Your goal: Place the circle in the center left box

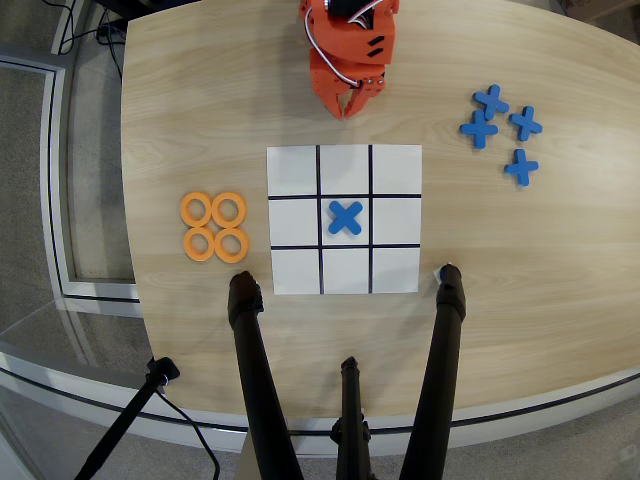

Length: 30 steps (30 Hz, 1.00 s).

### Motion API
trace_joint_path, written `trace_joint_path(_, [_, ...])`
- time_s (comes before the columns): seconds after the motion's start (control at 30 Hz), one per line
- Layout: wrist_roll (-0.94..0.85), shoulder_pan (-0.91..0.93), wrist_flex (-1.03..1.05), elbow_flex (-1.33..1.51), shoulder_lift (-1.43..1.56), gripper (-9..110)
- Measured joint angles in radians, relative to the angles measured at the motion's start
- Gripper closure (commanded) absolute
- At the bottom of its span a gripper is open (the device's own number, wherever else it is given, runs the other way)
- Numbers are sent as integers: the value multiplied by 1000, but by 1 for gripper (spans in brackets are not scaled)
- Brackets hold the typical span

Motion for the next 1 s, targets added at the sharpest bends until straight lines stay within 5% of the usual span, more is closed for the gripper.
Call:
trace_joint_path(0.83, [6,-9,5,-9,-55,95])
trace_joint_path(1.0, [5,64,37,-195,-218,90])
